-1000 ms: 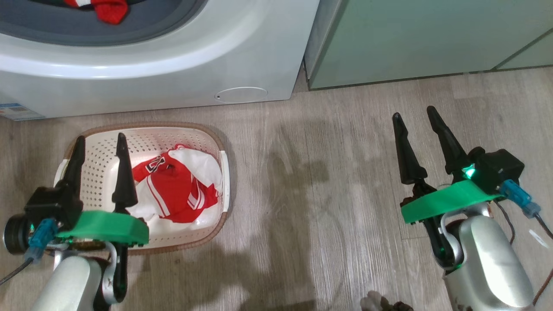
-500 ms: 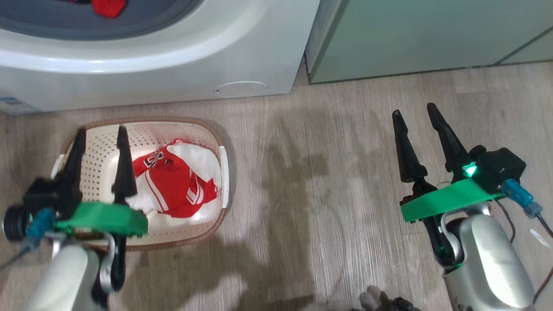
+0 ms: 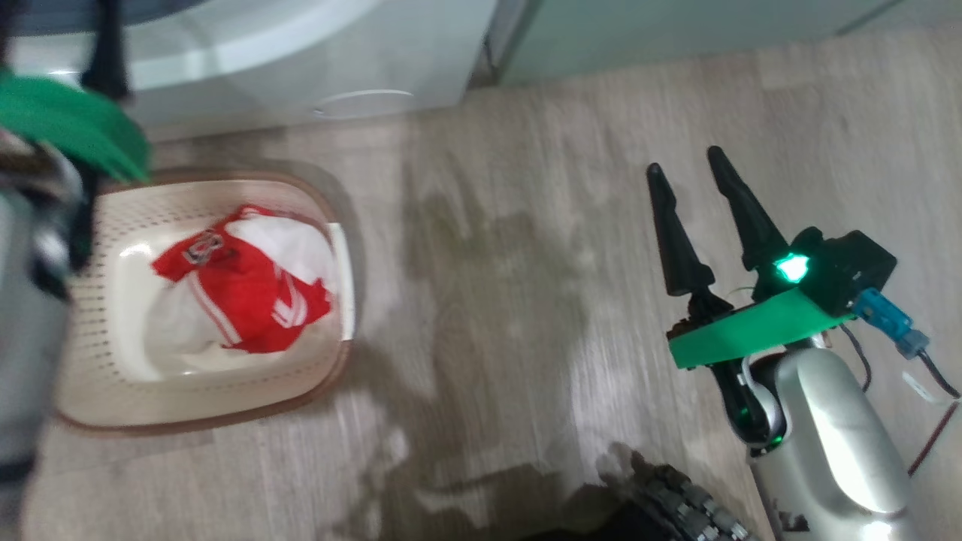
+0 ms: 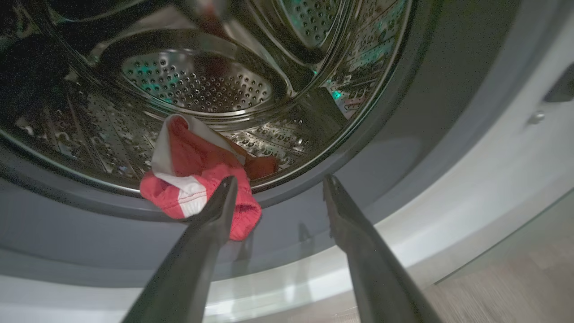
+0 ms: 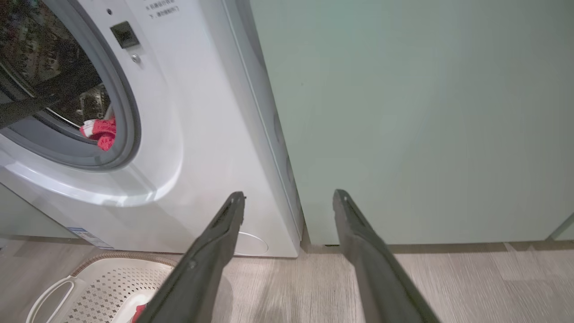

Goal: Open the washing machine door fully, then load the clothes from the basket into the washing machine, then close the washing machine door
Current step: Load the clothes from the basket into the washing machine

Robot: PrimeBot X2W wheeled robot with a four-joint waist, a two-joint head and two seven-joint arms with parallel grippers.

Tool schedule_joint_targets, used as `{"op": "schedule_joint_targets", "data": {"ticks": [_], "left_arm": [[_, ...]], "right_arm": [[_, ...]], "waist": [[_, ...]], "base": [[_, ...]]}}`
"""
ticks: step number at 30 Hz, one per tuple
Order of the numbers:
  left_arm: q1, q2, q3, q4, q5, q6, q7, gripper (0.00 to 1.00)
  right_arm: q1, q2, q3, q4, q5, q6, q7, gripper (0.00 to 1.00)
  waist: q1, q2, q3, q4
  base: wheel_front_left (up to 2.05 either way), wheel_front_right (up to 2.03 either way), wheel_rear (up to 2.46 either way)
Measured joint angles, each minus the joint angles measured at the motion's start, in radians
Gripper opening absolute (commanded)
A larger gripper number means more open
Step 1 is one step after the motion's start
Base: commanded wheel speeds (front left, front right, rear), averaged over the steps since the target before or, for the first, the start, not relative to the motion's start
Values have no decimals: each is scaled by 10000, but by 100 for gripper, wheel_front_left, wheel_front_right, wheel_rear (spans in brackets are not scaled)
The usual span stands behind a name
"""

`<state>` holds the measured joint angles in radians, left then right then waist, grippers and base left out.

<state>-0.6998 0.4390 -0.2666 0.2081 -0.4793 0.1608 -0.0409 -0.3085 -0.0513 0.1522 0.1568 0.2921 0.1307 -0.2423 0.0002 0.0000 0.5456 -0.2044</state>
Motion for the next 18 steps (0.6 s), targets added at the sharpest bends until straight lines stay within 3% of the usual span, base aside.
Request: {"op": "schedule_joint_targets", "data": {"ticks": [8,10,18], "left_arm": [[-2746,997,-73,1841,-151,-886,2127,100],[-3590,1490,-198,2474,-13,-1062,2907,100],[-4972,2380,-786,3463,612,-1461,4986,100]], "right_arm": [[-205,0,481,111,679,0,-90,100],[-488,0,577,-46,926,0,-98,100],[-751,2,780,-245,1323,0,-102,100]], "waist": [[0,0,845,-787],[1,0,1157,-1065],[0,0,1696,-1585]], "base": [[0,0,0],[0,0,0],[0,0,0]]}}
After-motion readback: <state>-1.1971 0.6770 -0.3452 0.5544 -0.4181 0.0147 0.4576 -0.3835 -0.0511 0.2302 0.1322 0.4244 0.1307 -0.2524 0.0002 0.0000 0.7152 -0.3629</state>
